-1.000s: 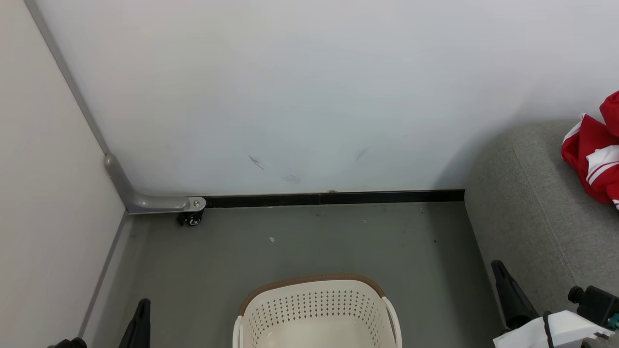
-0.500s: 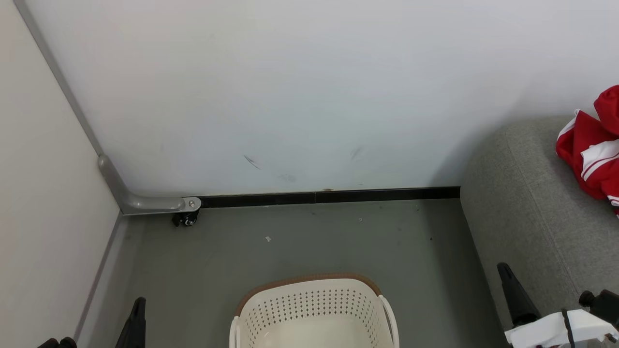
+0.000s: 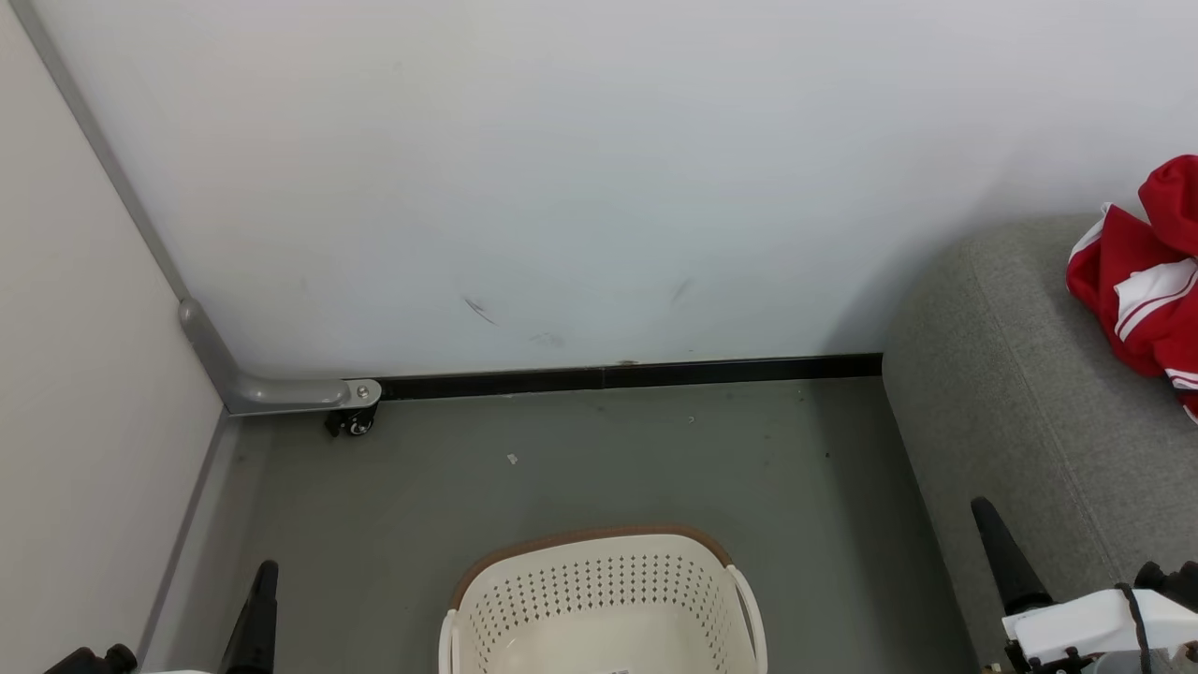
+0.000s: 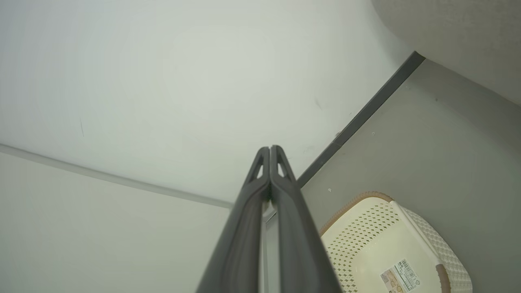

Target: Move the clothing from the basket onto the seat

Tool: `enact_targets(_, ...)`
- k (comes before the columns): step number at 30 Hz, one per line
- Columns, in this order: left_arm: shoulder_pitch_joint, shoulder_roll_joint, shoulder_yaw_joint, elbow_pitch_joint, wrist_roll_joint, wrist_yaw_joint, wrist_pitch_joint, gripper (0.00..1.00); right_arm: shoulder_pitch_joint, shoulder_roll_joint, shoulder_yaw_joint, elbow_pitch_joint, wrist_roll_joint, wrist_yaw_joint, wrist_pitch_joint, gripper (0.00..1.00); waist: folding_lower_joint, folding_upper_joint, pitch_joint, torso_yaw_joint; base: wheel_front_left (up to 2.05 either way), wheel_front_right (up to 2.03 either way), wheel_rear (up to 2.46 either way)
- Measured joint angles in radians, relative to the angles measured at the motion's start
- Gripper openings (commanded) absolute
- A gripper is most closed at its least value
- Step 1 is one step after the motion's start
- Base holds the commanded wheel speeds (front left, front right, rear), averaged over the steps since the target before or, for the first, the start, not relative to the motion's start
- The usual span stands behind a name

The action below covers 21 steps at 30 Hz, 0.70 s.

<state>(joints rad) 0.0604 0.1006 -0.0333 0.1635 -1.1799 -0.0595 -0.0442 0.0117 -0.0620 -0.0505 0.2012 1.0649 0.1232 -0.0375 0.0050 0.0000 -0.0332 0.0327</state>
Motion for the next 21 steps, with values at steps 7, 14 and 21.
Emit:
enact_targets(7,-0.021,-0.006,0.014,0.019,-0.087,-0.013,0.023,0.00,-0.011,0.002,-0.010,0.012,0.101,0.000,0.025,0.00,-0.0031,0.0000,0.010,-0.006,0.00,0.00,0.00)
enact_targets(14,-0.040,-0.013,0.027,0.038,-0.168,-0.023,0.044,0.00,-0.023,0.003,-0.026,0.026,0.202,0.000,0.048,0.00,-0.0038,0.0000,0.018,-0.012,0.00,0.00,0.00)
enact_targets(21,-0.062,-0.022,0.042,0.055,-0.249,-0.032,0.070,0.00,-0.043,0.005,-0.037,0.034,0.301,0.000,0.072,0.00,-0.0041,0.0000,0.024,-0.019,0.00,0.00,0.00)
